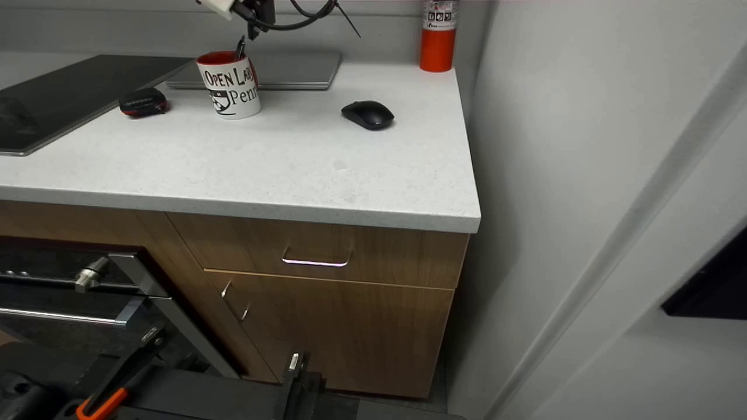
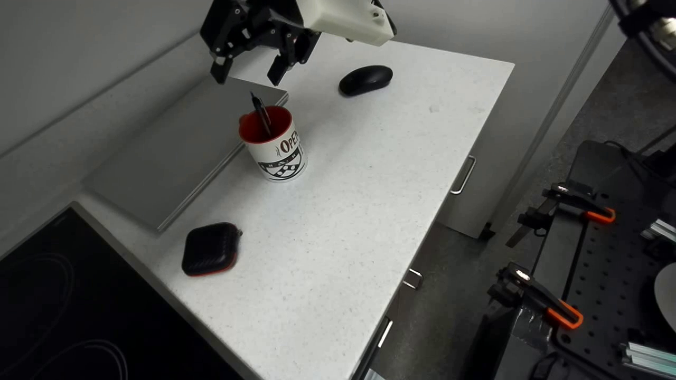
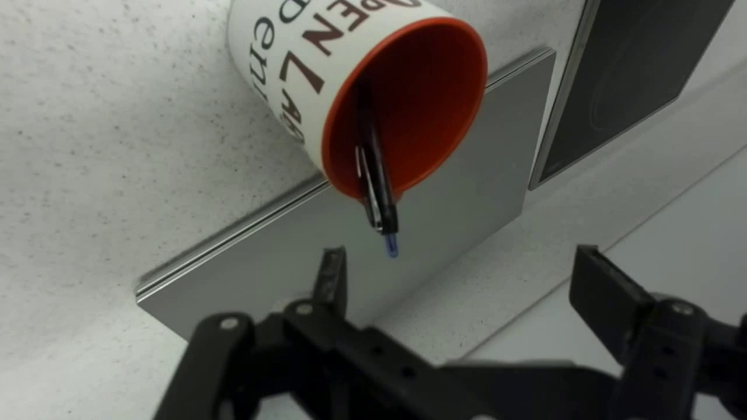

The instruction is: Take the pen from the mug cup and put it on the table

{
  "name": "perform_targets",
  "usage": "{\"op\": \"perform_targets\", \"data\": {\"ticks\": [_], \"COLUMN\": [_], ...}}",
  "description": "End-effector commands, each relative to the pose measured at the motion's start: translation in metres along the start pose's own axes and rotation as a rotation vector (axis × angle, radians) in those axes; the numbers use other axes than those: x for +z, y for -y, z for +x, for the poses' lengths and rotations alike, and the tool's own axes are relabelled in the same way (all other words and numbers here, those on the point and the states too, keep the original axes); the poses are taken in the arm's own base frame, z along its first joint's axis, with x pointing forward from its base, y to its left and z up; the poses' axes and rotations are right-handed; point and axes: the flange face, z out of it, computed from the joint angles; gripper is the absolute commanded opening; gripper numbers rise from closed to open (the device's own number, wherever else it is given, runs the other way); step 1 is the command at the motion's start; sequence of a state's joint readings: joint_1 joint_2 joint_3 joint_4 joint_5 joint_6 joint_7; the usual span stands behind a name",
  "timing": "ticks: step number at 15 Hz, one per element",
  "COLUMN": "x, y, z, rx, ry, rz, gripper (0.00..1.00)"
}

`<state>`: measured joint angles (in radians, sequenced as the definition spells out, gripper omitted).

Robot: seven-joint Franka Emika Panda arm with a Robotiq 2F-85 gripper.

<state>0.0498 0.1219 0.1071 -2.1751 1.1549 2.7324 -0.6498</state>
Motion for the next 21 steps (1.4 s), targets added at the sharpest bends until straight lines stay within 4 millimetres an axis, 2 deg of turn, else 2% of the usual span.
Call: {"op": "perform_targets", "data": {"ticks": [1, 10, 11, 12, 21], "x": [0.015, 0.031, 0.031, 0.03, 0.022], "y": [0.001, -0.015, -0.016, -0.016, -0.018], "z": [0.01, 0.002, 0.002, 0.004, 0.009], "rx": [-0.029, -0.042, -0.052, -0.058, -0.054], "ry": [-0.05, 0.028, 0.034, 0.03, 0.024], "rz": [0.024, 0.014, 0.014, 0.014, 0.017], "gripper": [1.0, 1.0, 0.91, 0.74, 0.03]}}
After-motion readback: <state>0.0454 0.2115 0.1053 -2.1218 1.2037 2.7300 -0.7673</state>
